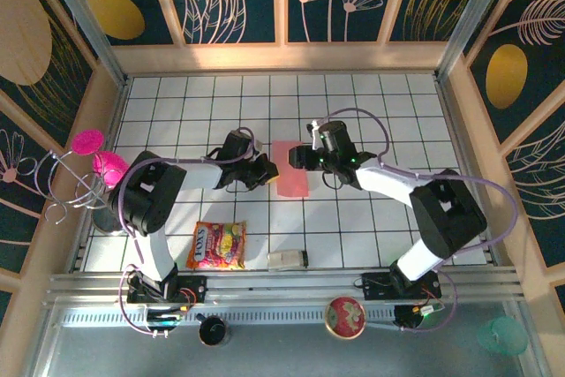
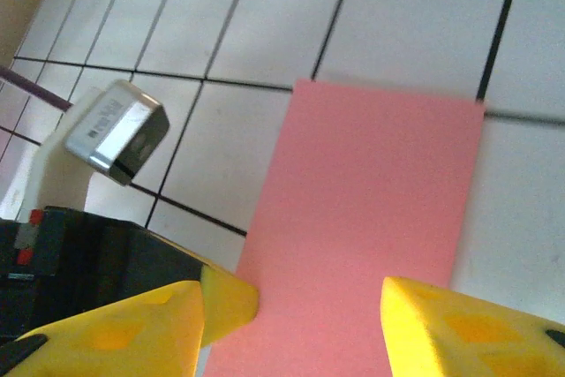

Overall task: Fold a paper plane with a square sheet of paper (pick it up from the middle)
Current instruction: Third fold the triangle at the center of the table.

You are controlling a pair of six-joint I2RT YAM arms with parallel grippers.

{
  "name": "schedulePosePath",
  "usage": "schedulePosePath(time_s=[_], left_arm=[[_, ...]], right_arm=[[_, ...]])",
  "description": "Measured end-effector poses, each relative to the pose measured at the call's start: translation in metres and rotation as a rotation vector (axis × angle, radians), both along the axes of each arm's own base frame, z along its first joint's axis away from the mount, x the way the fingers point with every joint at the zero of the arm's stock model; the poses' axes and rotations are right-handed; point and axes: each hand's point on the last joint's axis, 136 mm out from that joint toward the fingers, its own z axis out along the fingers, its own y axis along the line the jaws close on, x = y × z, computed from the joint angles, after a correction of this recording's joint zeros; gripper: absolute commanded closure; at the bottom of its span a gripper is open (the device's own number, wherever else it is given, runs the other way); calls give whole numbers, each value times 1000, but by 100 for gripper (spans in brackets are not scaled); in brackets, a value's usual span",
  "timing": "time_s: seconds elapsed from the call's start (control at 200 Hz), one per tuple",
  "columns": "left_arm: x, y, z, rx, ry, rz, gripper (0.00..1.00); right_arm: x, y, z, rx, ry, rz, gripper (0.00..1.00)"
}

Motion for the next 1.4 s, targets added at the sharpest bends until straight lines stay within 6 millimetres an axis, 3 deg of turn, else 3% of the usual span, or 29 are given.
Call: schedulePosePath(time_s=[0.115, 0.355, 0.476, 0.811, 1.051, 1.397], left_arm=[[2, -1, 6, -15, 0, 14, 100], [3, -1, 10, -28, 15, 34, 100], [3, -1, 11, -31, 20, 43, 100], [3, -1, 11, -34, 28, 50, 100], [3, -1, 11, -34, 28, 50, 99], [3, -1, 11, -34, 28, 50, 98]], right_arm=[[-11, 11, 2, -60, -118, 54, 42], [-54, 21, -34, -187, -236, 205, 37], [-67, 26, -42, -220, -274, 266, 31], [-73, 34, -46, -303, -403, 333, 32], [-64, 21, -63, -426, -460, 303, 33], [-67, 15, -63, -516, -564, 321, 47]])
